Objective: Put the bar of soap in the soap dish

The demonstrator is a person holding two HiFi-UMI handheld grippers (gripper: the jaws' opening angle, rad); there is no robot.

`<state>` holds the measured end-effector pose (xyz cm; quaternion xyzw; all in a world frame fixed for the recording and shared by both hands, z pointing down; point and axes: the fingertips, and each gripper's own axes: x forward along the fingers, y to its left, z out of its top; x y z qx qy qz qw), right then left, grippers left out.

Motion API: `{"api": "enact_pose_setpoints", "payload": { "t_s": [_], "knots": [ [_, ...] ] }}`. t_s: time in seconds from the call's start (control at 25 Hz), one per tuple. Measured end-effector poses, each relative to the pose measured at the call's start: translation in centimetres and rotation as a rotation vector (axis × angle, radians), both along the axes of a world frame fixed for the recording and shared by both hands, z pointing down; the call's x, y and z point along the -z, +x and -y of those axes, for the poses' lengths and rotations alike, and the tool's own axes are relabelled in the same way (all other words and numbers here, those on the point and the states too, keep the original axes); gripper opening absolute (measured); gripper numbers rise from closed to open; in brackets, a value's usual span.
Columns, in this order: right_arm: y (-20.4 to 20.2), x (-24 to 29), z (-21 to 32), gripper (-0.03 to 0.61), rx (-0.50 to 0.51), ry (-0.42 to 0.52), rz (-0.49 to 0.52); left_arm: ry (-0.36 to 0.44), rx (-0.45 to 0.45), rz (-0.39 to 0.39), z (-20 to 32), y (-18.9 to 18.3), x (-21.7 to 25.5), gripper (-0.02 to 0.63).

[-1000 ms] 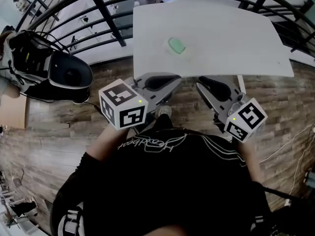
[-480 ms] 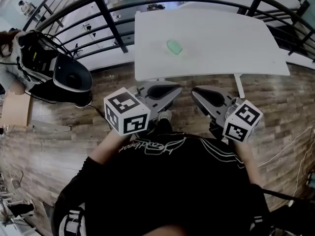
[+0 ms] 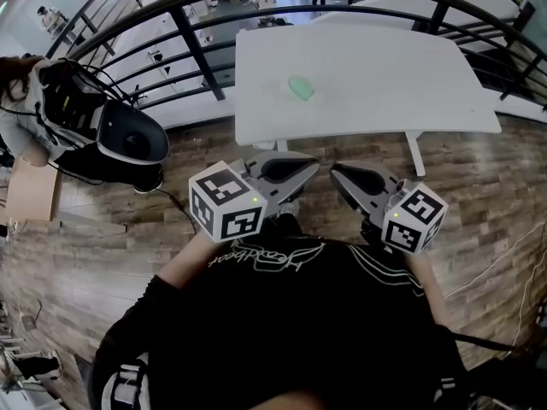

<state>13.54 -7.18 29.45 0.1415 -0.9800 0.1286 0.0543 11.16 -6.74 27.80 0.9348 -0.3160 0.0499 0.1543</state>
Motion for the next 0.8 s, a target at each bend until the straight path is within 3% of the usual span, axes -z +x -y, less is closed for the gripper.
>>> {"api": "enact_pose_setpoints", "payload": {
  "t_s": [0.8],
  "knots": [
    [0.9,-0.9,-0.9,0.020,-0.003,-0.024,0.004,-0.010,0.016,0.008,-1.2,0.4,-0.8,0.008]
  ]
}}
